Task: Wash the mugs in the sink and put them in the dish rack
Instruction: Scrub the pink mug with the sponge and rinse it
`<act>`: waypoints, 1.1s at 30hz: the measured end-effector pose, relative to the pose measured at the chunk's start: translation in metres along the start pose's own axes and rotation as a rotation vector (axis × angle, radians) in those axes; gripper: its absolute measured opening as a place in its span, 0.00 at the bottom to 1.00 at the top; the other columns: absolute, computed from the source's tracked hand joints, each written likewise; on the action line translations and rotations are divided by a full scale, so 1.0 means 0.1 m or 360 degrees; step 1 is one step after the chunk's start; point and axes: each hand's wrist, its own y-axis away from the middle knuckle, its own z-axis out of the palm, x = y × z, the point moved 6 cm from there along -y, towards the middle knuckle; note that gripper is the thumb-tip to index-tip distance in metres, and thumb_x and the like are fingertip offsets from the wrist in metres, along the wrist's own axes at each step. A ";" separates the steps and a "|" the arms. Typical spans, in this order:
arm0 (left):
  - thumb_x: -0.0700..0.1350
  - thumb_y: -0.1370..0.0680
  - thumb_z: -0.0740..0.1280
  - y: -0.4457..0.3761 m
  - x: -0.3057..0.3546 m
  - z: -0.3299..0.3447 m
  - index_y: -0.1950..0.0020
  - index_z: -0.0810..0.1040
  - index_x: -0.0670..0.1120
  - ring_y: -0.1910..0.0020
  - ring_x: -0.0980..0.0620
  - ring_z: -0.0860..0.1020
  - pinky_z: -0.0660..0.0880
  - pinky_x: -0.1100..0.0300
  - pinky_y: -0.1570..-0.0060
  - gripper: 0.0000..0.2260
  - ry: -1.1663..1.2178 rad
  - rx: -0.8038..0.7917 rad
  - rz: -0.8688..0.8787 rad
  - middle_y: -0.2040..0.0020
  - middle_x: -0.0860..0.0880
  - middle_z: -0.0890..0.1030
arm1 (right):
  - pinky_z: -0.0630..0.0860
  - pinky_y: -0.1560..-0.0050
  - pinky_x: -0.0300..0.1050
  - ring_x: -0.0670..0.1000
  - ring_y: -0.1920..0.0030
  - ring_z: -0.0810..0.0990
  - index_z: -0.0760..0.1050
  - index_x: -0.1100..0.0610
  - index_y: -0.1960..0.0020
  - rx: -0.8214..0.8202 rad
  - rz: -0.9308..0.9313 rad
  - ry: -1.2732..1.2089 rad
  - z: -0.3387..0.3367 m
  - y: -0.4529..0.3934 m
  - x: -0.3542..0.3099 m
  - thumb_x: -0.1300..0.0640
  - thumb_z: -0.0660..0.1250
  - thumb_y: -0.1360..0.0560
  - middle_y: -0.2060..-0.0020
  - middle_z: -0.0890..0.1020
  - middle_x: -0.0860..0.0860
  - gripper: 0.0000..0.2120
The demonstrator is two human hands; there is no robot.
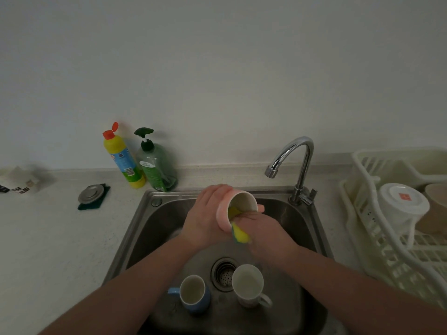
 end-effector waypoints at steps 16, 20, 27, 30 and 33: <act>0.61 0.38 0.68 0.04 -0.14 0.09 0.34 0.67 0.44 0.39 0.51 0.71 0.68 0.61 0.38 0.36 0.0144 -0.0504 -0.0018 0.40 0.45 0.76 | 0.71 0.42 0.49 0.56 0.48 0.79 0.79 0.55 0.44 -0.0286 0.0055 -0.0019 0.06 -0.02 0.07 0.62 0.67 0.29 0.50 0.83 0.52 0.13; 0.61 0.40 0.67 0.06 -0.14 0.10 0.34 0.66 0.47 0.39 0.53 0.69 0.67 0.65 0.39 0.38 0.0140 -0.0551 -0.0064 0.40 0.45 0.76 | 0.58 0.29 0.49 0.51 0.40 0.74 0.76 0.50 0.39 -0.0340 0.0060 0.0145 0.08 0.00 0.05 0.61 0.65 0.27 0.44 0.80 0.47 0.17; 0.67 0.40 0.67 0.06 -0.14 0.21 0.32 0.60 0.55 0.35 0.51 0.72 0.72 0.54 0.39 0.40 0.0184 -0.0816 -0.0117 0.35 0.50 0.74 | 0.68 0.32 0.53 0.51 0.32 0.71 0.72 0.49 0.33 -0.0506 -0.0333 0.0614 0.15 0.05 0.20 0.61 0.70 0.29 0.33 0.74 0.48 0.25; 0.65 0.40 0.69 0.07 -0.19 0.24 0.30 0.62 0.55 0.33 0.53 0.70 0.71 0.54 0.36 0.41 0.0318 -0.0874 -0.0154 0.33 0.51 0.72 | 0.72 0.35 0.49 0.52 0.32 0.70 0.70 0.53 0.32 -0.0550 -0.0172 0.0402 0.15 0.05 0.16 0.61 0.65 0.26 0.31 0.71 0.50 0.22; 0.63 0.40 0.71 0.09 -0.23 0.21 0.29 0.64 0.52 0.34 0.57 0.68 0.68 0.56 0.34 0.43 0.0432 -0.0810 -0.0227 0.33 0.54 0.69 | 0.74 0.38 0.51 0.53 0.36 0.74 0.76 0.57 0.39 -0.0366 -0.0132 0.0125 0.09 0.04 0.11 0.63 0.66 0.27 0.38 0.77 0.52 0.17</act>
